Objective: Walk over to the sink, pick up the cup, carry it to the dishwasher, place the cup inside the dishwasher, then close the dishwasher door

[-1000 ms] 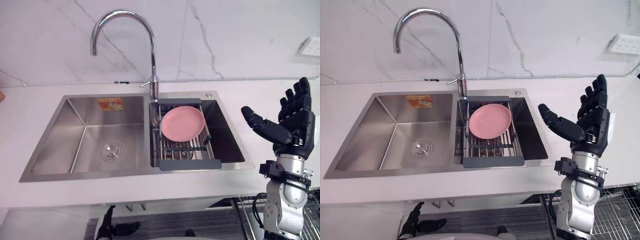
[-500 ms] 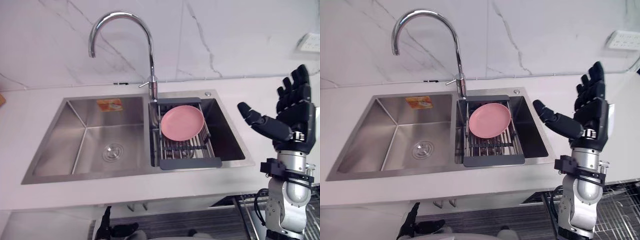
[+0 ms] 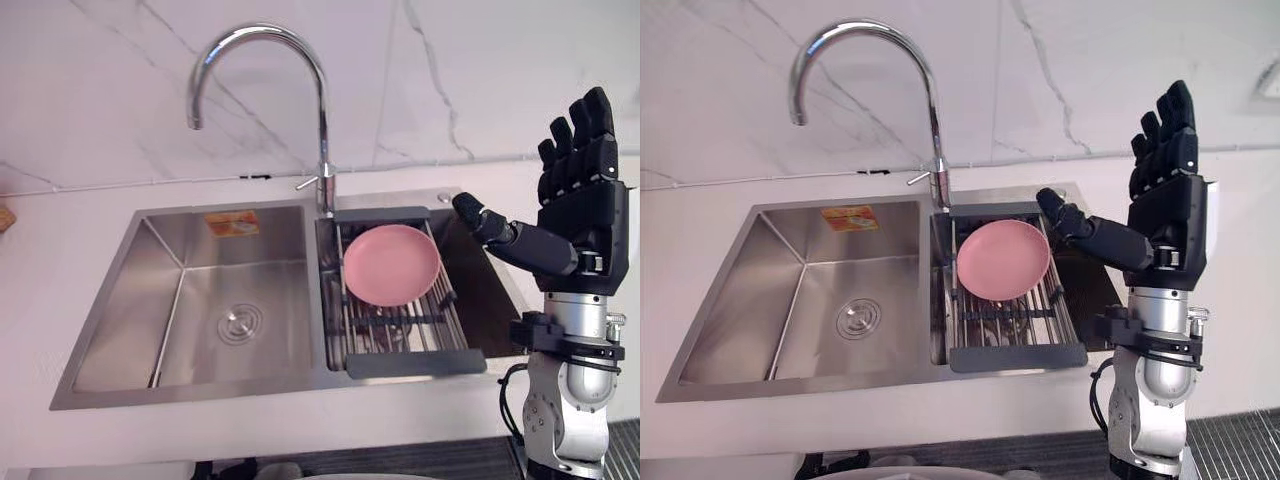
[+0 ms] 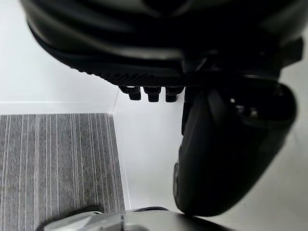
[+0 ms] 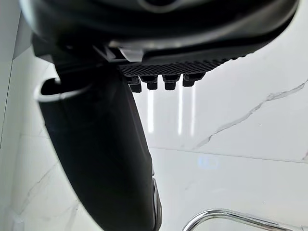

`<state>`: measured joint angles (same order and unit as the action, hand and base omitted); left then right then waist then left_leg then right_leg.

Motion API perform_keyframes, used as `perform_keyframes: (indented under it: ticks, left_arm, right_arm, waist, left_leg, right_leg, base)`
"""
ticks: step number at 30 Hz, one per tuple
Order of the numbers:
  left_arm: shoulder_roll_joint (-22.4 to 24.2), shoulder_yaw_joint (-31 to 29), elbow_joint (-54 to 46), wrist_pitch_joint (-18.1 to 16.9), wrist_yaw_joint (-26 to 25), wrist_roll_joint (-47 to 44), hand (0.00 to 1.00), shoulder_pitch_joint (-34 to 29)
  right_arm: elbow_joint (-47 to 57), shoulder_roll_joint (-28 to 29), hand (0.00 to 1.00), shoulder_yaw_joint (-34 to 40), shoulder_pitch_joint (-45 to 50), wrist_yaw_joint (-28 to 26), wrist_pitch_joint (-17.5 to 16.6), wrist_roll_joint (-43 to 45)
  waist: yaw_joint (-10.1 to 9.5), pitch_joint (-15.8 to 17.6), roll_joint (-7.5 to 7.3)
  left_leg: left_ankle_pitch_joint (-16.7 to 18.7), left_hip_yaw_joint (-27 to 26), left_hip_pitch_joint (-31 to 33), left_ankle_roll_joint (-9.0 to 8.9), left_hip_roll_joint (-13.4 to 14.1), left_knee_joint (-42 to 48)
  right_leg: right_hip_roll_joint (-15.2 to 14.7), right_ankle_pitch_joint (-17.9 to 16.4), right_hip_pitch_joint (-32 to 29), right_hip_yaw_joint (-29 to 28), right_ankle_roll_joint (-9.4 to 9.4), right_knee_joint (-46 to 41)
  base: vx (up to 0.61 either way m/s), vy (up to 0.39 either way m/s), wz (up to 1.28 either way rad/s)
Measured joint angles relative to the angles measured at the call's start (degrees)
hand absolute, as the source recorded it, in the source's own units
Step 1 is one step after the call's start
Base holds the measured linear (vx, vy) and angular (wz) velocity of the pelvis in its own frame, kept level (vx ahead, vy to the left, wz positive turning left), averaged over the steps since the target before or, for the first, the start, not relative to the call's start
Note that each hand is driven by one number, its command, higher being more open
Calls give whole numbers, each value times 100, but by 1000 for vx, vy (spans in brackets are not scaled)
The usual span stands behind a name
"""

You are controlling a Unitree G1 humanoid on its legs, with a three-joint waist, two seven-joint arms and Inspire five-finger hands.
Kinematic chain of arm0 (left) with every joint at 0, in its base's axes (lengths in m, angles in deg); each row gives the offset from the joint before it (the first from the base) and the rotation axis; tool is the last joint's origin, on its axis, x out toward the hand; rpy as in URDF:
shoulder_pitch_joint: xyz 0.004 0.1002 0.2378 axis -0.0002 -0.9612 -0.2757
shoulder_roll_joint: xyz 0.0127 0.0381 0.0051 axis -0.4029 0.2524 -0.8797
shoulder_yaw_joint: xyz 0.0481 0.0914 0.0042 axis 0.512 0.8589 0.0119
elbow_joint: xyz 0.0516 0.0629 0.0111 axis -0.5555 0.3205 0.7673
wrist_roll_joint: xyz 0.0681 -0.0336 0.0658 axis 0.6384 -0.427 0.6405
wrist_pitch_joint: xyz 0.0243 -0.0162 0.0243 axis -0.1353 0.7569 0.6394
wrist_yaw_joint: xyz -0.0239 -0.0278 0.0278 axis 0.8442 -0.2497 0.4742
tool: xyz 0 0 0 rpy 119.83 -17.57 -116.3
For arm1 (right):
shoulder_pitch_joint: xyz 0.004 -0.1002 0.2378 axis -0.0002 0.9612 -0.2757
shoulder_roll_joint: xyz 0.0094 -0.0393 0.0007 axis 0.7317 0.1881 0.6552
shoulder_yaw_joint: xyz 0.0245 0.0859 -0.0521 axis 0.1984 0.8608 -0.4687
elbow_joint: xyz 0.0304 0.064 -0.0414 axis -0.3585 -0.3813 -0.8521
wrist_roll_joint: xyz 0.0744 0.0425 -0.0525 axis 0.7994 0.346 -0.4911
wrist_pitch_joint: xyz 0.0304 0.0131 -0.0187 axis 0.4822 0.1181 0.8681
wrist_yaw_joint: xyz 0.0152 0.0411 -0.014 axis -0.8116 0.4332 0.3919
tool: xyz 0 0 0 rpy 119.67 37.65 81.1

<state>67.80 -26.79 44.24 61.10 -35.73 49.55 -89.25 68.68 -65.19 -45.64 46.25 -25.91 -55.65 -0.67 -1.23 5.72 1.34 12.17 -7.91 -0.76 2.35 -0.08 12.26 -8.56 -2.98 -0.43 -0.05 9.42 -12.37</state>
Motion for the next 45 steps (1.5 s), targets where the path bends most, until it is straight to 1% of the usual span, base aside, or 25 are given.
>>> perform_keyframes:
  ticks: [1,2,3,5,6,7,9,11,12,13,14,20,23,26,27,29,32,33,34,35,36,37,38,41,45]
  left_arm:
    - [-17,1,41,-11,-2,2,100,-8]
    - [-47,1,84,-6,-4,5,100,-80]
    - [-60,12,103,-1,-8,5,100,-188]
    - [-162,49,103,15,-11,0,100,-228]
    - [-224,52,101,16,-7,-32,100,-218]
    - [-274,52,96,16,-6,-68,100,-215]
    - [-399,28,109,62,-5,-135,100,-184]
    - [-466,-19,105,62,-14,-155,100,-150]
    - [-491,-62,136,63,-45,-153,100,-111]
    - [-476,-143,145,63,-69,-148,100,-108]
    - [-386,-229,743,-219,-354,-51,100,166]
    - [-412,-229,743,-247,-332,-52,100,198]
    - [-495,-233,802,-258,-103,-130,100,324]
    - [-654,-240,1028,-228,156,-344,100,510]
    - [-1011,-460,1870,272,795,-456,100,1087]
    - [-1010,-451,1909,278,800,-456,100,1086]
    - [-1010,-453,1924,277,807,-456,100,1076]
    - [-1009,-459,1931,278,807,-439,100,1064]
    - [-1006,-462,1969,290,807,-429,100,1056]
    - [-1007,-461,2005,290,807,-426,100,1070]
    - [-1009,-461,2044,290,806,-424,100,1097]
    - [-1006,-458,2044,282,807,-421,100,1118]
    - [-972,-458,2043,278,807,-390,100,1149]
    - [-892,-437,2045,282,851,-297,100,1164]
    - [-882,-364,2079,285,855,-295,100,1159]
  right_arm:
    - [-152,65,100,-8,-64,-10,-7,-13]
    - [-324,120,100,-12,-60,-21,-21,-24]
    - [-484,152,100,-32,-60,-40,-53,-43]
    - [-574,165,100,-111,-54,-56,-136,-56]
    - [-631,166,100,-217,-55,-70,-218,-72]
    - [-643,182,100,-250,-53,-89,-219,-83]
    - [-673,155,100,-269,-38,-89,-222,-218]
    - [-668,134,100,-217,-55,-66,-242,-217]
    - [-676,95,100,-198,-70,-67,-249,-215]
    - [-679,67,100,-198,-72,-74,-251,-215]
    - [-684,-140,100,-22,-97,-217,-239,-169]
    - [-684,-126,100,-10,-96,-222,-238,-141]
    - [-684,-83,100,10,-97,-447,-135,307]
    - [-684,-95,100,27,-94,-662,-52,401]
    - [-389,-1310,100,128,-33,-1386,231,-1847]
    - [-389,-1310,100,129,-27,-1386,232,-1847]
    - [-306,-1497,100,41,-22,-1383,344,-1882]
    - [-131,-1863,100,-199,-40,-1523,410,-2337]
    - [131,-2246,100,-437,-120,-2078,366,-3430]
    - [221,-2435,100,-604,-138,-2323,293,-3819]
    - [255,-2606,100,-828,-127,-2670,117,-4213]
    - [243,-2598,100,-1081,-95,-2949,-41,-4546]
    - [186,-2525,100,-1247,-60,-3099,-131,-4797]
    - [-2,-2521,100,-1357,-53,-3210,-259,-5135]
    - [-113,-2522,100,-1357,-54,-3215,-302,-5348]
  waist:
    - [10,24,-26]
    - [68,41,-40]
    - [70,34,-51]
    - [73,25,-107]
    - [70,38,-163]
    - [70,58,-214]
    - [64,55,-254]
    - [49,48,-341]
    - [35,53,-374]
    - [36,53,-376]
    - [48,84,-487]
    - [59,91,-509]
    - [17,73,-569]
    - [30,94,-664]
    - [319,58,-971]
    - [378,66,-950]
    - [354,64,-949]
    - [353,63,-944]
    - [358,54,-926]
    - [361,51,-925]
    - [334,37,-937]
    - [277,31,-941]
    - [221,25,-925]
    - [220,-1,-877]
    - [221,-74,-872]
  left_leg:
    - [-29,-93,-82,48,19,-74]
    - [-82,-163,-275,82,12,-157]
    - [-83,-250,-459,82,-23,-238]
    - [-83,-285,-535,81,-75,-290]
    - [-73,-281,-526,62,-86,-265]
    - [-47,-264,-519,17,-97,-220]
    - [71,-126,-439,-163,49,-37]
    - [112,-91,-339,-232,145,84]
    - [160,-90,-287,-306,208,200]
    - [174,-97,-274,-330,263,235]
    - [38,-338,-227,-396,367,101]
    - [19,-236,-144,-385,350,95]
    - [-53,-143,-116,-386,314,27]
    - [-72,-134,-114,-373,289,11]
    - [57,-579,-86,-324,303,218]
    - [63,-580,-88,-333,317,219]
    - [73,-572,-92,-348,336,201]
    - [79,-570,-124,-357,343,180]
    - [81,-558,-183,-362,356,147]
    - [81,-545,-218,-364,362,130]
    - [72,-526,-263,-374,368,98]
    - [61,-493,-292,-377,370,81]
    - [50,-477,-298,-369,355,76]
    - [16,-417,-299,-335,293,-4]
    - [-39,-386,-313,-338,277,-101]
  right_leg:
    - [-31,-92,-476,-6,74,-897]
    - [-149,-213,-734,129,-56,-1540]
    - [-335,-304,-819,461,-206,-1681]
    - [-496,-247,-917,724,-316,-1382]
    - [-505,49,-957,770,-524,-939]
    - [-496,375,-955,770,-644,-722]
    - [-300,504,-676,744,-566,-244]
    - [-156,648,-288,830,-375,585]
    - [-75,869,-15,872,-277,1165]
    - [9,992,104,895,-376,1465]
    - [157,1283,26,714,-446,1754]
    - [126,1268,26,821,-460,1754]
    - [97,1284,2,869,-437,1731]
    - [77,1301,1,854,-416,1726]
    - [60,1340,-162,405,-389,1724]
    - [74,1357,-164,405,-434,1723]
    - [100,1344,-159,418,-452,1724]
    - [115,1333,-137,433,-457,1726]
    - [126,1329,-87,446,-449,1727]
    - [135,1335,-55,457,-425,1727]
    - [145,1331,-23,474,-414,1726]
    - [149,1326,-3,506,-412,1727]
    - [148,1326,1,521,-411,1728]
    - [96,1322,20,582,-405,1729]
    - [67,1306,32,628,-392,1731]
  base:
    - [-31,37,-31]
    - [-11,68,-31]
    - [36,66,-17]
    - [51,13,-8]
    - [61,-42,2]
    - [73,-110,8]
    - [41,-139,12]
    - [-15,-138,4]
    - [-28,-136,-3]
    - [-16,-78,-4]
    - [0,0,0]
    - [-1,0,9]
    - [-9,-16,15]
    - [-100,-3,-23]
    - [-241,9,-74]
    - [-111,0,-37]
    - [5,-11,0]
    - [0,0,0]
    - [20,-28,4]
    - [18,-22,6]
    - [25,-32,11]
    - [21,-35,11]
    - [15,-32,11]
    - [-30,0,12]
    - [-43,-12,6]
